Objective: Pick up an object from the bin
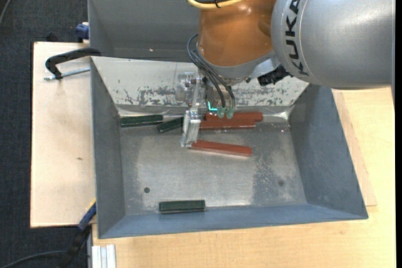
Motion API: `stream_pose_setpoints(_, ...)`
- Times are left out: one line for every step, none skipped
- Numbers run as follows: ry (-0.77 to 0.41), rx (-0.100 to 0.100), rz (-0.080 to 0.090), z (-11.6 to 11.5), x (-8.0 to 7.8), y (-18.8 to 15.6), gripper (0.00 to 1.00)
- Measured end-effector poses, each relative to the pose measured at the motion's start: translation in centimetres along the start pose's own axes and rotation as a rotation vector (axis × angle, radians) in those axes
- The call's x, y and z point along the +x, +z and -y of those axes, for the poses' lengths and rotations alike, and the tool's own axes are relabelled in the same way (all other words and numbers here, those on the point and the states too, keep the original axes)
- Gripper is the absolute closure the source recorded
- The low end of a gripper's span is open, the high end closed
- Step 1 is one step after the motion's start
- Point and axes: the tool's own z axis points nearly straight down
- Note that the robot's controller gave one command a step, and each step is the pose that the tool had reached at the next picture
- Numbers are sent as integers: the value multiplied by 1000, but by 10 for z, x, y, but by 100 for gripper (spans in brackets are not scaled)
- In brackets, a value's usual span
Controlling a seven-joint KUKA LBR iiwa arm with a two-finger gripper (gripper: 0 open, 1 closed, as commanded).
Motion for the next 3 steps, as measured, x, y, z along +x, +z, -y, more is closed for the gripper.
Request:
stream_pose_setpoints(-212,1,4,98,14,175,0)
stream_pose_setpoints(-214,0,10,95,12,171,100)
stream_pose_setpoints(-215,2,19,118,27,25,100)
